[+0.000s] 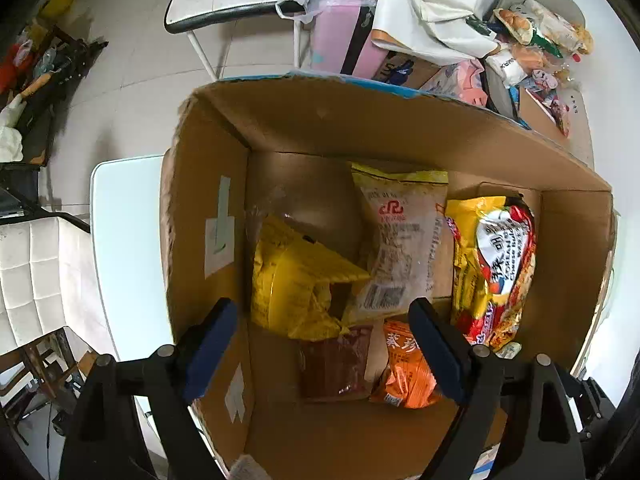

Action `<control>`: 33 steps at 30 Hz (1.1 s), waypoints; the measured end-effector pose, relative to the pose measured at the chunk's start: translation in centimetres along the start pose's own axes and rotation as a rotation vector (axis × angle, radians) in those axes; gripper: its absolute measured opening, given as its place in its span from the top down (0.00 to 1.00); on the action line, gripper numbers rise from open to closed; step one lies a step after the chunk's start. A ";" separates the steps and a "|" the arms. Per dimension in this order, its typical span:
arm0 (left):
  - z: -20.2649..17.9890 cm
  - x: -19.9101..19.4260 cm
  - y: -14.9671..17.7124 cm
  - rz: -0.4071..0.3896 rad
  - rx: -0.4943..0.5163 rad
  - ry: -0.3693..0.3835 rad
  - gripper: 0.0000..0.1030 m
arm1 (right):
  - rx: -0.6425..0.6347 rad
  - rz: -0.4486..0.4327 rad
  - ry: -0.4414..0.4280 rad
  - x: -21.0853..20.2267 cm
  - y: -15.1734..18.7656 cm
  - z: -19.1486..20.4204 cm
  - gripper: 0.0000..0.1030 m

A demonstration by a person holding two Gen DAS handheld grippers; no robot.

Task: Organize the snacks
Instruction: 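Carry both packs into the cardboard box and open both tools, then withdraw both tools from the box back over the table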

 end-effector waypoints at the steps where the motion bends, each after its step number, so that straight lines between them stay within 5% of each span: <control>1: 0.1 -0.3 0.3 -0.010 -0.001 0.002 0.15 | -0.007 -0.008 0.007 -0.3 0.1 0.1 0.09; 12: 2.0 -5.5 6.4 -0.278 -0.001 -0.078 0.15 | -0.094 -0.204 0.056 -4.2 3.0 1.4 0.09; 19: 1.8 -7.5 12.7 -0.420 -0.001 -0.066 0.15 | -0.122 -0.320 0.081 -6.7 6.3 1.4 0.09; 33: 0.1 -10.0 22.8 -0.543 0.015 -0.043 0.15 | -0.171 -0.436 0.045 -10.3 14.8 2.1 0.09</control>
Point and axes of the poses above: each gripper's, at about its wrist camera, not at the fingertips, and x roughly the way its jaws point, z to its left, y to its underside, the point moved 10 cm from there along x, roughly the way its jaws point, and after that the axes turned 13 degrees about z, right-handed, at the moved point
